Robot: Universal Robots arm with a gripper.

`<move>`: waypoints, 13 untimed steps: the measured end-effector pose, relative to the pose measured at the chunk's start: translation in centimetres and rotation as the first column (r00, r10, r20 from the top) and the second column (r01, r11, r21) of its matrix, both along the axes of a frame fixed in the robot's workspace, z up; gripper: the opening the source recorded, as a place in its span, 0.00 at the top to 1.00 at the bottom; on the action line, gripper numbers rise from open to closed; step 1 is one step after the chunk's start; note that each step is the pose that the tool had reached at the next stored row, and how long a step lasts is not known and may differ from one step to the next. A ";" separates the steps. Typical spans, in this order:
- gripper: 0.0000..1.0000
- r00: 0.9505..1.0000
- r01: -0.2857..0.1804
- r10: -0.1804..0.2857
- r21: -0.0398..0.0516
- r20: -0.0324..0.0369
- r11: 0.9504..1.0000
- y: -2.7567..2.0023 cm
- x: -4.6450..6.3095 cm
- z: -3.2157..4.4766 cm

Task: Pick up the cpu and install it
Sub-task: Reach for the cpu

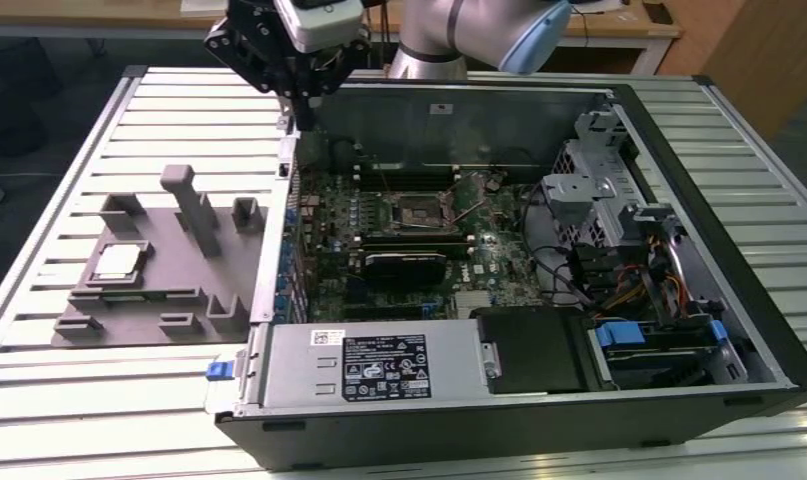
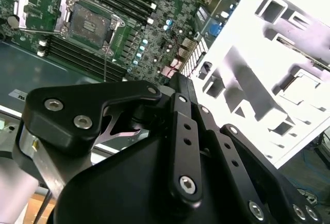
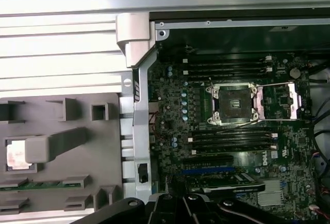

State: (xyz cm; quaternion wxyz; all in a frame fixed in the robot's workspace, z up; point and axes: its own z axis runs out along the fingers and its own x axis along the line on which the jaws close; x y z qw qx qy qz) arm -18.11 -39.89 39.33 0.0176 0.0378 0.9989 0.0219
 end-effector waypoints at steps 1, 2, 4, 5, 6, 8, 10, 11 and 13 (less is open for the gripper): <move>0.89 1.000 0.000 0.000 0.000 0.000 1.000 0.00 -0.1 0.00; 0.89 1.000 0.000 0.000 0.000 0.001 1.000 0.00 -0.3 0.00; 0.89 1.000 0.000 0.000 0.000 0.001 1.000 0.00 -0.5 0.00; 0.89 1.000 0.000 0.000 0.000 0.002 1.000 0.00 -0.7 0.00; 0.89 1.000 0.000 0.000 0.000 0.002 1.000 0.00 -0.8 0.00; 0.89 1.000 0.000 0.000 0.000 0.003 1.000 0.00 -1.1 0.00; 0.89 1.000 0.000 0.000 0.000 0.003 1.000 0.00 -1.3 0.00; 0.89 1.000 0.000 0.000 0.000 0.004 1.000 0.00 -1.5 0.00; 0.89 1.000 0.000 0.000 0.000 0.004 1.000 0.00 -1.7 0.00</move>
